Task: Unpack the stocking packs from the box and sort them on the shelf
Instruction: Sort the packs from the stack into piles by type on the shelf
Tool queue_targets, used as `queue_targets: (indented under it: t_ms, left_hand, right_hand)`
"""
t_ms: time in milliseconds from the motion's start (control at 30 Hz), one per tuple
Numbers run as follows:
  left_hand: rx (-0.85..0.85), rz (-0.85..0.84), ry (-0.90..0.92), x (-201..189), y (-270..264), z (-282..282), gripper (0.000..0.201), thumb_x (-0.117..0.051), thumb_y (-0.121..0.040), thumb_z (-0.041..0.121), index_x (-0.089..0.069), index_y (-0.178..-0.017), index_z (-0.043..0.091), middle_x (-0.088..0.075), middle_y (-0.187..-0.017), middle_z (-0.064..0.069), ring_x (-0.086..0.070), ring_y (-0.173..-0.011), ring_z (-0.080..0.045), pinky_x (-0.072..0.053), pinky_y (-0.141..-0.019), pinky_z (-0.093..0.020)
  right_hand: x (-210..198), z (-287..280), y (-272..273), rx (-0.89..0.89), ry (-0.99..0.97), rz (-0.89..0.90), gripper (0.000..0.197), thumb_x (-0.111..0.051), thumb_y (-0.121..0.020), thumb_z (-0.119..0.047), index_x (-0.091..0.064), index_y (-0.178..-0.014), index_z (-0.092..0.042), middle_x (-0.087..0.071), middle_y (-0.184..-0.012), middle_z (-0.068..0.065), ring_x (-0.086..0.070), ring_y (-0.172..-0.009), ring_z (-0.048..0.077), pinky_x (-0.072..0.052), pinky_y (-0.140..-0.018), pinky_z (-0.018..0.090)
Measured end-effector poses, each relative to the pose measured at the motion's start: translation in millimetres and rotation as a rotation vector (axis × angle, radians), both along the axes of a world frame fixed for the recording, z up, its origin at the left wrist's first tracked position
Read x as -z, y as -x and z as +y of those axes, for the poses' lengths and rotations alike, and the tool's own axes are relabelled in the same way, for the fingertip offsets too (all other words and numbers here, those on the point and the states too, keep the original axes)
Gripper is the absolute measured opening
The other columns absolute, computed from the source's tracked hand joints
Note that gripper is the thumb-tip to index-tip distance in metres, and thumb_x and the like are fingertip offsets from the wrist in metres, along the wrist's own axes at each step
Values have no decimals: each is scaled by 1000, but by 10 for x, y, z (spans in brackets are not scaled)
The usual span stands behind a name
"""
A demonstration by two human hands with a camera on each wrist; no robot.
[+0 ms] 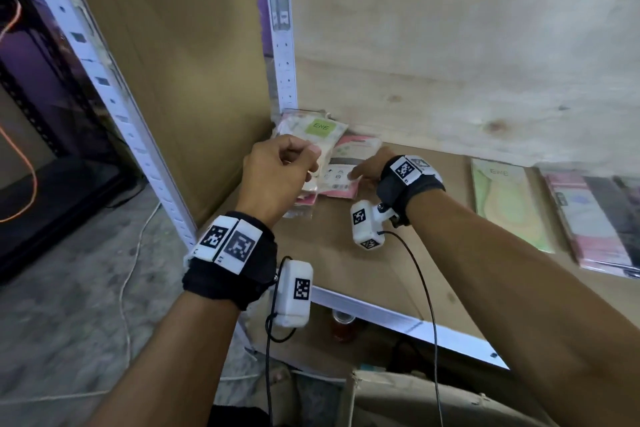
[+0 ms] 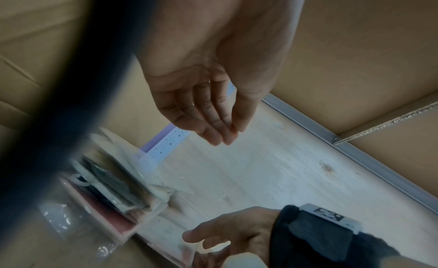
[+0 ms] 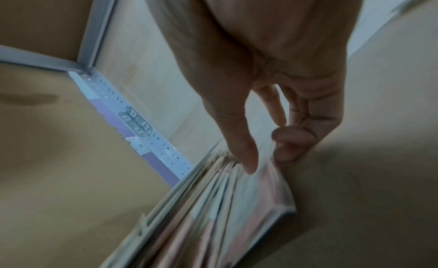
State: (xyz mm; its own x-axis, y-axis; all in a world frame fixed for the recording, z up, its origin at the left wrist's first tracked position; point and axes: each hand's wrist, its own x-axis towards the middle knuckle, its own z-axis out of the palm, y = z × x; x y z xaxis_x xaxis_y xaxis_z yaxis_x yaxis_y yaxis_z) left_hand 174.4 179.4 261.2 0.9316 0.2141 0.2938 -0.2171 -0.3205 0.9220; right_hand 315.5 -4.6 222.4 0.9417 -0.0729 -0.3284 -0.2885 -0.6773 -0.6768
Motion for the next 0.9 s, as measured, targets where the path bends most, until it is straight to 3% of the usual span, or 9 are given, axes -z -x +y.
queue_targets:
  t_ms: [100,233,300,400,467,567,633,767,900]
  left_hand:
    - [-5,-7,7,-18,-10,14,14,-70,-90,27,-73,-88,14,-74,-76,-2,-66,-64,-10,-51,-63,-23]
    - [11,-16,8,-20,-28,-75,12,-69,-90,21,-74,-86,11,-74,-76,-5,-64,-62,-11,-53,-63,-25]
    - [34,0,2,-9,-36,-171,10,-69,-89,20,-73,-85,12,-73,-75,-4,-63,-61,-10,-55,-61,-28]
    - [106,64,5,63,-25,-357,9,-69,-89,23,-73,-83,18,-74,-75,-1,-64,-66,-11,-55,-67,-32]
    - [159,82,-42,151,-27,-502,8,-70,-88,26,-74,-85,20,-74,-76,1,-65,-69,-12,-52,-69,-28]
    - [243,151,-83,285,-59,-743,12,-72,-87,28,-73,-97,22,-71,-87,-1,-67,-78,-16,-57,-81,-35]
    - [312,228,-49,337,-79,-927,26,-73,-87,29,-65,-110,19,-68,-103,-7,-69,-79,-17,-61,-78,-35]
    - [378,337,130,346,-100,-1287,42,-73,-89,27,-49,-122,17,-60,-117,-9,-75,-77,-23,-62,-68,-30]
    - [463,402,202,380,-94,-1638,52,-76,-85,31,-51,-126,11,-63,-120,-11,-76,-76,-22,-61,-66,-28]
  right_hand:
    - [0,-25,30,10,-180,21,41,-83,-72,-16,-63,-107,-10,-62,-89,3,-57,-72,16,-51,-65,28]
    - [-37,-148,242,67,-174,-61,17,-76,-83,-11,-62,-79,-3,-68,-93,16,-63,-72,24,-56,-66,33]
    - [-83,-321,475,94,-330,-81,15,-68,-88,-3,-57,-78,-2,-68,-98,23,-67,-82,30,-59,-81,41]
    - [-148,-694,938,81,-546,-109,1,-61,-92,4,-61,-91,3,-68,-97,21,-66,-78,29,-61,-60,30]
    - [-192,-992,1207,46,-565,-117,20,-61,-92,2,-62,-111,9,-69,-105,23,-67,-85,31,-59,-62,31]
    - [-221,-1462,1541,2,-579,-128,29,-63,-92,-2,-63,-118,9,-70,-111,25,-69,-94,35,-58,-78,40]
    - [-210,-1735,1727,-14,-599,-132,28,-65,-91,-4,-65,-117,6,-71,-111,23,-69,-99,36,-57,-83,41]
    - [-166,-2158,2020,-23,-663,-118,18,-67,-90,-4,-69,-107,-3,-75,-105,18,-73,-90,29,-57,-66,27]
    - [-104,-2403,2189,-2,-676,-161,21,-69,-88,-3,-70,-108,-2,-74,-106,18,-72,-98,34,-59,-80,32]
